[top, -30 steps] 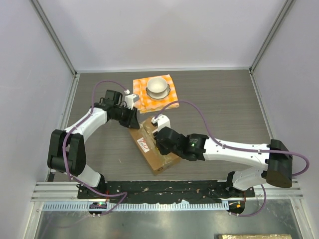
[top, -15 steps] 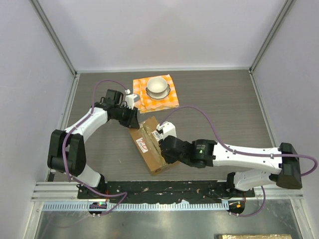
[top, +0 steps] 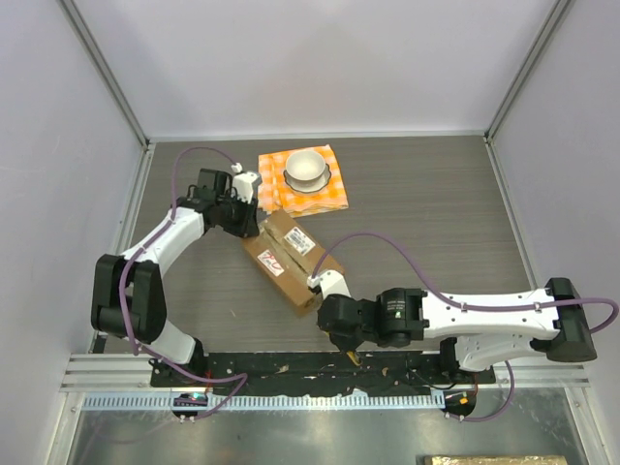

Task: Unpack the express box

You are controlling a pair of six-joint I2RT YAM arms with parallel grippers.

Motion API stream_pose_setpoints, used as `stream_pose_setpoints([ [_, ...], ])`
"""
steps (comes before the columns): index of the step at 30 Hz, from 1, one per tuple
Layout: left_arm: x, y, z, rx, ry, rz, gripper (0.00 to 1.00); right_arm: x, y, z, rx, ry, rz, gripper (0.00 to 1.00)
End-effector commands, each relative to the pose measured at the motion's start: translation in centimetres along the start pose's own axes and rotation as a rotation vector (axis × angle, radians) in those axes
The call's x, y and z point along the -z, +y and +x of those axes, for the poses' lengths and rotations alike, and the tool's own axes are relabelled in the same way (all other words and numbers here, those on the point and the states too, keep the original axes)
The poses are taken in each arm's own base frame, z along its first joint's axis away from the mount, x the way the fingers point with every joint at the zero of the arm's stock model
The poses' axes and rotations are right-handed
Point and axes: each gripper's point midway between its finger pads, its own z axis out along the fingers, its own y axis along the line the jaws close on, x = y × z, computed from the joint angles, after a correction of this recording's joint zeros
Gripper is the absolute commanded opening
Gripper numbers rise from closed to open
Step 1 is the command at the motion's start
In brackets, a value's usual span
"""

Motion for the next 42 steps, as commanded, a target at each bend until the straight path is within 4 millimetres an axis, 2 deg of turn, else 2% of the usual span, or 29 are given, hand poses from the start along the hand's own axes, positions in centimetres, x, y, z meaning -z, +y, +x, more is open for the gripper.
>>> stream_pose_setpoints([
  [1,0.4,8.7,3.9,-0.031,0.142,-0.382,0.0,2.0,0.5,2.0,-0.029,0.07,-0.047,0.01],
  [5,0.5,7.9,3.7,-0.027,0.133,-0.346,0.0,2.3,0.3,1.4,-0.031,0.041,-0.036,0.01],
  [8,0.5,6.2,3.5,-0.032,0.115,-0.258,0.0,2.3,-0.1,0.0,-0.001,-0.003,0.007,0.01],
  [9,0.4,5.2,3.5,-0.032,0.11,-0.205,0.0,3.0,0.1,-1.4,0.007,-0.043,0.013,0.01],
  [10,0.6,4.7,3.3,-0.038,0.094,-0.18,0.0,3.2,-0.8,-2.7,0.037,-0.081,0.061,0.01],
  [12,0.6,3.6,3.5,-0.046,0.098,-0.126,0.0,3.7,-1.1,-5.2,0.052,-0.125,0.084,0.01],
  [14,0.5,2.2,3.6,-0.05,0.102,-0.039,0.0,3.1,-2.7,-7.7,0.057,-0.152,0.113,0.01],
  [16,0.9,0.6,4.2,-0.04,0.139,0.046,0.0,2.6,-3.3,-9.9,0.044,-0.19,0.104,0.01],
  [18,1.4,0.0,5.2,-0.046,0.184,0.077,0.0,2.0,-4.9,-11.5,0.045,-0.212,0.124,0.01],
  [21,2.4,-0.7,6.2,-0.054,0.216,0.094,0.13,0.4,-6.3,-13.1,0.039,-0.221,0.133,0.01],
  [22,2.8,-1.0,6.3,-0.054,0.218,0.098,0.23,-0.4,-6.5,-13.6,0.035,-0.228,0.133,0.01],
  [24,4.1,-1.6,6.3,-0.057,0.209,0.097,0.34,-1.6,-7.3,-14.1,0.025,-0.234,0.142,0.01],
  [25,4.6,-1.8,6.0,-0.06,0.2,0.095,0.45,-2.1,-7.4,-14.1,0.02,-0.231,0.14,0.01],
  [26,5.1,-2.1,5.7,-0.068,0.186,0.091,0.51,-2.7,-7.5,-14.0,0.014,-0.226,0.141,0.01],
  [28,6.9,-2.6,4.6,-0.092,0.14,0.073,0.67,-3.6,-7.9,-14.2,-0.018,-0.239,0.141,0.01],
  [32,10.4,-4.4,1.8,-0.18,0.033,0.083,0.84,-4.7,-9.0,-14.4,-0.051,-0.272,0.188,0.01],
  [33,11.6,-5.4,0.8,-0.21,-0.004,0.112,0.9,-5.1,-9.3,-14.2,-0.055,-0.273,0.198,0.01],
  [34,12.6,-6.2,0.2,-0.247,-0.04,0.125,0.99,-5.2,-9.9,-14.2,-0.065,-0.28,0.225,0.01],
  [36,14.1,-8.2,-0.5,-0.37,-0.064,0.163,1.0,-5.2,-10.6,-13.9,-0.083,-0.288,0.249,0.01],
  [38,15.3,-9.7,-0.1,-0.494,-0.049,0.18,1.0,-4.6,-11.8,-13.9,-0.128,-0.315,0.288,0.01],
  [39,15.4,-11.2,-0.2,-0.618,-0.053,0.204,1.0,-4.6,-12.3,-13.6,-0.153,-0.323,0.304,0.01],
  [41,15.1,-11.7,-0.8,-0.769,-0.072,0.154,1.0,-3.7,-12.8,-13.6,-0.213,-0.357,0.306,0.01],
  [42,14.0,-13.1,-0.4,-0.869,-0.071,0.178,1.0,-3.5,-13.4,-13.3,-0.238,-0.363,0.322,0.01],
])
